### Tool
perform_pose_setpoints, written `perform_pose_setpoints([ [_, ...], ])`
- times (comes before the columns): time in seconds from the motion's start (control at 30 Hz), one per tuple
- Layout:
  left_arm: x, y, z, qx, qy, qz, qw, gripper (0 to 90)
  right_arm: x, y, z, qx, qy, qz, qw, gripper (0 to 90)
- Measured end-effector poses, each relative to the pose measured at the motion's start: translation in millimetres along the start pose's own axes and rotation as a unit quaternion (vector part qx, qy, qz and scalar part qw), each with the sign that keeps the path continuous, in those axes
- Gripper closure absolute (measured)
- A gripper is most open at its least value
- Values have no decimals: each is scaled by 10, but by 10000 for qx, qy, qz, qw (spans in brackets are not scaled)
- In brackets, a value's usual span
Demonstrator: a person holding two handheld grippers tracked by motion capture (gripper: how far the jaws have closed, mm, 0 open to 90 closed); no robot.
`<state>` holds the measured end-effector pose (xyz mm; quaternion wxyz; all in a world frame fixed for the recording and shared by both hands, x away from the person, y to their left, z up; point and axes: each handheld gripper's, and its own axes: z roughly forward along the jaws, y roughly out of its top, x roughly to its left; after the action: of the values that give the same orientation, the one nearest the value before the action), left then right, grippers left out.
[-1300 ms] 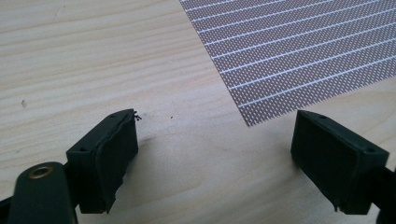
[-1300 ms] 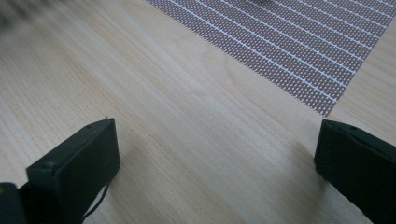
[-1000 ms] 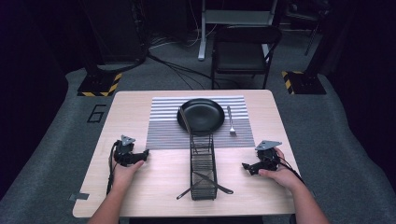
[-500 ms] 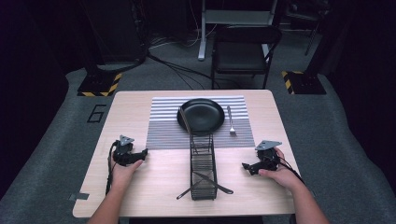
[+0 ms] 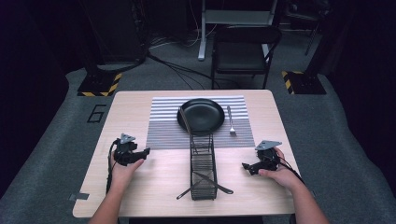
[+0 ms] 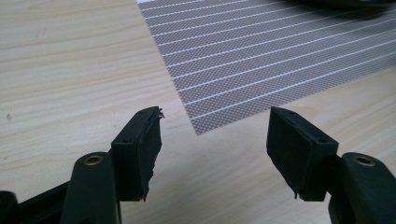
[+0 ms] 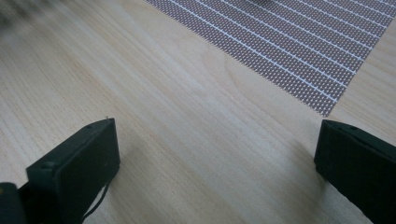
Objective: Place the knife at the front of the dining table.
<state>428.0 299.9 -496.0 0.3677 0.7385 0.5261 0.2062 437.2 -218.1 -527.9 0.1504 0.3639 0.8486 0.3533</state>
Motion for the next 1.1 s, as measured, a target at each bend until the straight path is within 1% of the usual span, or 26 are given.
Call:
perform_pose_setpoints([
  [0.03,0,0,0,0,0,0,10000,360,0,0,0,0,0,0,10000,0],
  [0.13,-57,40,-33,59,-119,58,9999,377,-2,1,2,-5,0,-13,10000,0],
  [0.17,-84,52,-37,43,-145,54,9999,381,-2,2,2,-5,2,-13,10000,0],
  [0.2,-94,65,-51,100,-187,77,9997,391,-1,2,3,-2,2,-2,10000,0],
  [0.27,-128,82,-65,38,-249,61,9997,397,0,2,3,-1,1,4,10000,0],
  [0.3,-159,102,-75,71,-254,138,9996,406,0,2,3,0,2,4,10000,0],
  [0.33,-159,102,-75,71,-254,138,9996,411,0,2,3,0,2,4,10000,0],
  [0.37,-175,115,-83,104,-286,171,9994,411,0,2,3,1,2,5,10000,0],
  [0.43,-213,136,-87,99,-329,174,9993,417,0,2,3,1,2,5,10000,0],
  [0.47,-240,161,-97,109,-367,221,9990,417,0,2,3,2,2,5,10000,0],
  [0.53,-257,172,-98,106,-406,206,9989,417,0,2,3,2,2,3,10000,0],
  [0.6,-276,199,-104,117,-420,240,9988,417,0,2,3,0,2,4,10000,0],
  [0.63,-292,227,-110,89,-456,182,9988,417,0,2,3,-1,2,3,10000,0],
  [0.7,-307,255,-114,63,-480,178,9987,417,0,2,3,0,1,2,10000,0],
  [0.77,-329,281,-119,87,-527,222,9983,417,0,2,3,0,1,3,10000,0],
  [0.8,-329,281,-119,87,-527,222,9983,417,0,2,3,0,1,3,10000,0],
  [0.83,-338,296,-124,118,-523,285,9982,417,0,2,3,0,1,3,10000,0],
  [0.87,-355,308,-126,108,-522,290,9982,417,0,2,3,2,2,2,10000,0],
  [0.93,-400,357,-138,91,-602,316,9976,421,0,2,3,1,1,2,10000,0],
  [1.0,-418,373,-138,76,-604,323,9976,423,0,2,3,1,1,4,10000,0],
  [1.03,-438,390,-142,86,-652,324,9973,423,0,2,3,1,1,4,10000,0],
  [1.07,-489,426,-149,76,-697,392,9968,430,0,2,3,1,1,2,10000,0],
  [1.1,-489,426,-149,76,-697,392,9968,434,0,2,3,1,1,2,10000,0],
])
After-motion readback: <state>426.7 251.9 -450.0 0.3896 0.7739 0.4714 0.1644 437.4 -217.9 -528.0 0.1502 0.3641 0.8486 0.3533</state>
